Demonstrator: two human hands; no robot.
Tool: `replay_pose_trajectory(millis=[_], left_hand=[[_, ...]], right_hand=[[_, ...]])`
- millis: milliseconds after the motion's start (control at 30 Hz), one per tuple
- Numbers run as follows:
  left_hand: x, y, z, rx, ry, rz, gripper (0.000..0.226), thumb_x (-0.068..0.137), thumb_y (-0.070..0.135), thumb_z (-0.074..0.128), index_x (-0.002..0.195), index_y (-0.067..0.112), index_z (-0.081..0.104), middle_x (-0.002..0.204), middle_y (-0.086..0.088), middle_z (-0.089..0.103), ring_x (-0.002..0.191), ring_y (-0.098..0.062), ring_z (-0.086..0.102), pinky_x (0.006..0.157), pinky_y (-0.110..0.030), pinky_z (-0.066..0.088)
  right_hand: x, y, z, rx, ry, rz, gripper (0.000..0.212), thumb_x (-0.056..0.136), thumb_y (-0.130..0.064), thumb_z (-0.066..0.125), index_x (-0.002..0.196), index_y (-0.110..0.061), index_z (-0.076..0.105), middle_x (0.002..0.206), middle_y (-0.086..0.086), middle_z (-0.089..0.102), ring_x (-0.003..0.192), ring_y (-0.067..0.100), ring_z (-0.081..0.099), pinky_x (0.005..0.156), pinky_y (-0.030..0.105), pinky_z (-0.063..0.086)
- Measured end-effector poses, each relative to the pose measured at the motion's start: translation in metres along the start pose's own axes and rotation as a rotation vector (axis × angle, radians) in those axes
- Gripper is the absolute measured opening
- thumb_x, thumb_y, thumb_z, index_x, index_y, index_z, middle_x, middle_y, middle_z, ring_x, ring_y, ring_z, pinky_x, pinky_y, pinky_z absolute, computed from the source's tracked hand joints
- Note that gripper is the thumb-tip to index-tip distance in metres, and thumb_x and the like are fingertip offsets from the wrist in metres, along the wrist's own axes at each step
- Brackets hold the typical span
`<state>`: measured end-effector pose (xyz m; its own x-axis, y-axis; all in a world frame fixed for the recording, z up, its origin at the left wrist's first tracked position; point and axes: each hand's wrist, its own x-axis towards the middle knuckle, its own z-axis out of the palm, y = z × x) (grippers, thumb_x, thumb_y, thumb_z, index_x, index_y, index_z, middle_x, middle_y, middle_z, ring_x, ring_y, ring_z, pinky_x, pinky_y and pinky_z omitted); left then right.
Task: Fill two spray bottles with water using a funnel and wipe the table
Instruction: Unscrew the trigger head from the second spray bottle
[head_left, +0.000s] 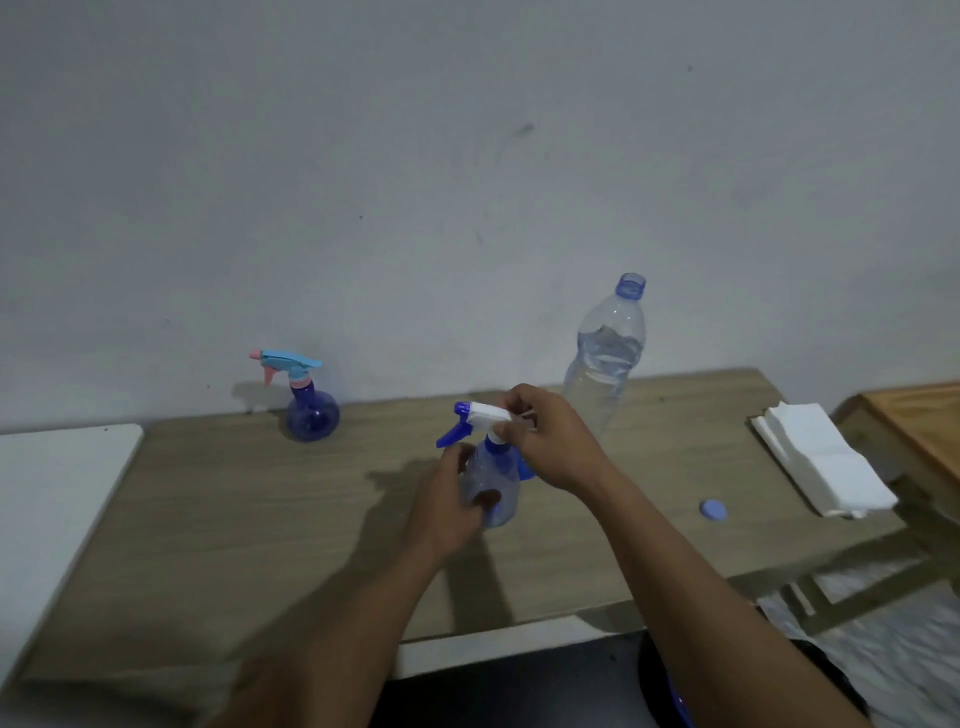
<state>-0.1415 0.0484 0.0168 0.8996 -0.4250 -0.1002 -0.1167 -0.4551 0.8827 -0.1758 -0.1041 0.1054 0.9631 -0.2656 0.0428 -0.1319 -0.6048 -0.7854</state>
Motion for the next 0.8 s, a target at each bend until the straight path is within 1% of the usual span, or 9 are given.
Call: replay_pose_trajectory(millis=[67,200,300,367,433,533,600,700,800], left_hand=[[-0.006,-0.002,0.022,-0.052,-0.016,-0.001,0.05,0.069,0.024,0.075,0.111,0.036,0.052,0.112,0.015,0.063,0.102,-0.011,0.063,0.087,-0.044,0.056],[-0.011,-0.005,0.059,-0.128,-0.034,-0.014,0.065,0.073,0.018,0.073,0.126,0.049,0.052,0.122,0.016,0.065,0.111,-0.008,0.062,0.094,-0.04,0.055],[-0.013,-0.003,0.071,-0.159,-0.003,-0.031,0.066,0.073,0.015,0.071,0.111,0.065,0.052,0.114,0.029,0.064,0.109,-0.004,0.062,0.094,-0.036,0.055],[-0.012,-0.002,0.077,-0.155,0.034,-0.03,0.061,0.074,0.01,0.075,0.114,0.052,0.056,0.112,0.025,0.064,0.107,-0.004,0.062,0.095,-0.038,0.055],[-0.012,0.0,0.08,-0.134,0.035,-0.012,0.052,0.076,0.015,0.078,0.118,0.04,0.058,0.114,0.017,0.066,0.106,-0.004,0.063,0.092,-0.038,0.056],[-0.011,-0.003,0.082,-0.146,0.017,-0.072,0.042,0.08,0.026,0.079,0.111,0.046,0.06,0.108,0.017,0.069,0.1,-0.004,0.066,0.089,-0.039,0.058],[-0.011,-0.003,0.085,-0.171,0.047,-0.111,0.044,0.083,0.02,0.077,0.11,0.05,0.058,0.104,0.02,0.068,0.1,-0.004,0.065,0.09,-0.038,0.057],[-0.008,-0.004,0.088,-0.155,0.044,-0.108,0.055,0.083,0.012,0.076,0.111,0.054,0.056,0.109,0.017,0.069,0.103,-0.005,0.066,0.092,-0.039,0.057],[-0.006,-0.005,0.091,-0.136,0.034,-0.104,0.055,0.08,0.009,0.078,0.121,0.04,0.059,0.114,0.014,0.069,0.105,-0.004,0.066,0.093,-0.036,0.057]], right_hand=[[-0.011,0.019,-0.008,0.057,0.009,0.003,0.008,0.087,-0.015,0.07,0.092,-0.019,0.065,0.089,-0.004,0.069,0.082,0.013,0.064,0.071,0.028,0.053],[-0.026,0.054,-0.015,0.195,0.047,0.05,0.017,0.08,-0.012,0.074,0.089,-0.024,0.069,0.089,-0.006,0.072,0.079,0.01,0.065,0.076,0.035,0.055],[-0.034,0.075,-0.009,0.274,0.053,0.075,0.029,0.073,-0.016,0.081,0.098,-0.021,0.068,0.095,-0.005,0.074,0.087,0.011,0.07,0.081,0.037,0.058],[-0.038,0.087,-0.001,0.293,0.079,0.082,0.035,0.073,-0.018,0.085,0.102,-0.021,0.066,0.098,-0.004,0.074,0.093,0.011,0.071,0.083,0.035,0.058],[-0.04,0.092,0.007,0.317,0.122,0.096,0.037,0.074,-0.02,0.087,0.103,-0.021,0.064,0.099,-0.005,0.073,0.095,0.008,0.069,0.082,0.03,0.058],[-0.038,0.093,0.014,0.347,0.147,0.143,0.043,0.076,-0.025,0.086,0.113,-0.02,0.065,0.104,-0.008,0.073,0.097,0.003,0.068,0.078,0.024,0.058],[-0.038,0.094,0.016,0.368,0.171,0.144,0.043,0.08,-0.023,0.083,0.119,-0.018,0.066,0.103,-0.008,0.072,0.095,-0.001,0.067,0.074,0.015,0.055],[-0.037,0.095,0.018,0.376,0.217,0.109,0.04,0.084,-0.016,0.078,0.122,-0.015,0.067,0.1,-0.01,0.071,0.09,-0.013,0.064,0.068,0.008,0.05],[-0.036,0.097,0.02,0.417,0.255,0.102,0.04,0.084,-0.014,0.077,0.123,-0.017,0.068,0.102,-0.01,0.073,0.092,-0.009,0.065,0.073,0.013,0.054]])
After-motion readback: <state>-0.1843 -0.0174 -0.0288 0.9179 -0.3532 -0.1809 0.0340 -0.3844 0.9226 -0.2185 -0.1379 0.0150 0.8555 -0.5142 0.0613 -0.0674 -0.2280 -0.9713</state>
